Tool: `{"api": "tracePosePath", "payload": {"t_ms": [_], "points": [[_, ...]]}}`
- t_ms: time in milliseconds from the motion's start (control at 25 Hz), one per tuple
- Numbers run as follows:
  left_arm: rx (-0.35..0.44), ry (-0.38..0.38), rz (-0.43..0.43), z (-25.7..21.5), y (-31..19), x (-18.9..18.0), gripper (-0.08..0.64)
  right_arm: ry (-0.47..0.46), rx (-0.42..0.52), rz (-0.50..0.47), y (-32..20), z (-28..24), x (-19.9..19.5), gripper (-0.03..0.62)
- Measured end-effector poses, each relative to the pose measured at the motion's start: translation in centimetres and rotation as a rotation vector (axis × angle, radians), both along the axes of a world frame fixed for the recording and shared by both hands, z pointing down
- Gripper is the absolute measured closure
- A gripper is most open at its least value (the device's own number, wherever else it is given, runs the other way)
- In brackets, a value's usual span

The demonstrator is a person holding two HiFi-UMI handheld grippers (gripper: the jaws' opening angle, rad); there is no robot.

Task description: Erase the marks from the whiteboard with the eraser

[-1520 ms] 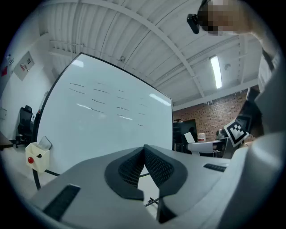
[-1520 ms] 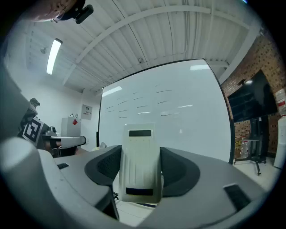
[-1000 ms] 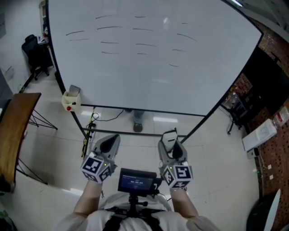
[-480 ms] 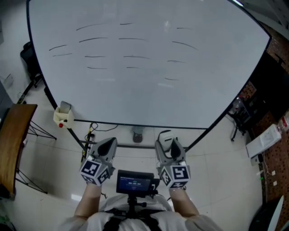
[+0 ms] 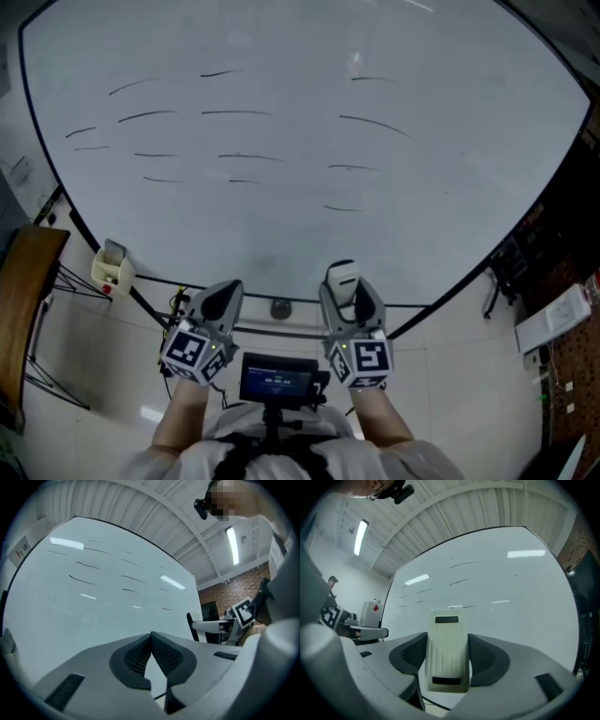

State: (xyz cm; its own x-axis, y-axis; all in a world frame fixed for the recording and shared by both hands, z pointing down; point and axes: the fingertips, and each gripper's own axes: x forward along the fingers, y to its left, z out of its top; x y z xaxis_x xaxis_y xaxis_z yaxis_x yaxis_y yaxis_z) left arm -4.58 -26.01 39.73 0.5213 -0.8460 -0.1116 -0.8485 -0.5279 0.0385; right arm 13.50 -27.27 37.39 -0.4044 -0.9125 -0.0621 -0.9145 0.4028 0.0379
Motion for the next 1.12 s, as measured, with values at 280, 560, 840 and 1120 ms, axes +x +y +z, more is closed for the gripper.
{"api": "tracePosePath", "payload": {"t_ms": [280, 560, 840, 1120], "points": [[0.037, -0.015, 0.034, -1.3, -1.6, -0.5, 0.568, -0.022, 0.076, 0.019, -3.1, -3.3, -0.7, 0.331], [0.038, -0.018, 0.072, -1.6, -2.7, -2.8, 0.568, 0.001, 0.081, 0.038, -5.0, -5.8, -4.3, 0.331], [0.024, -0.006, 0.093, -0.9, -3.2, -4.6, 0.568, 0.08, 0.132, 0.07, -7.3, -8.9, -9.2, 0.331], [0.016, -0.032, 0.126, -0.1, -3.6, -4.9, 0.568, 0.1, 0.106, 0.119, -9.5, -7.6, -9.4, 0.331]]}}
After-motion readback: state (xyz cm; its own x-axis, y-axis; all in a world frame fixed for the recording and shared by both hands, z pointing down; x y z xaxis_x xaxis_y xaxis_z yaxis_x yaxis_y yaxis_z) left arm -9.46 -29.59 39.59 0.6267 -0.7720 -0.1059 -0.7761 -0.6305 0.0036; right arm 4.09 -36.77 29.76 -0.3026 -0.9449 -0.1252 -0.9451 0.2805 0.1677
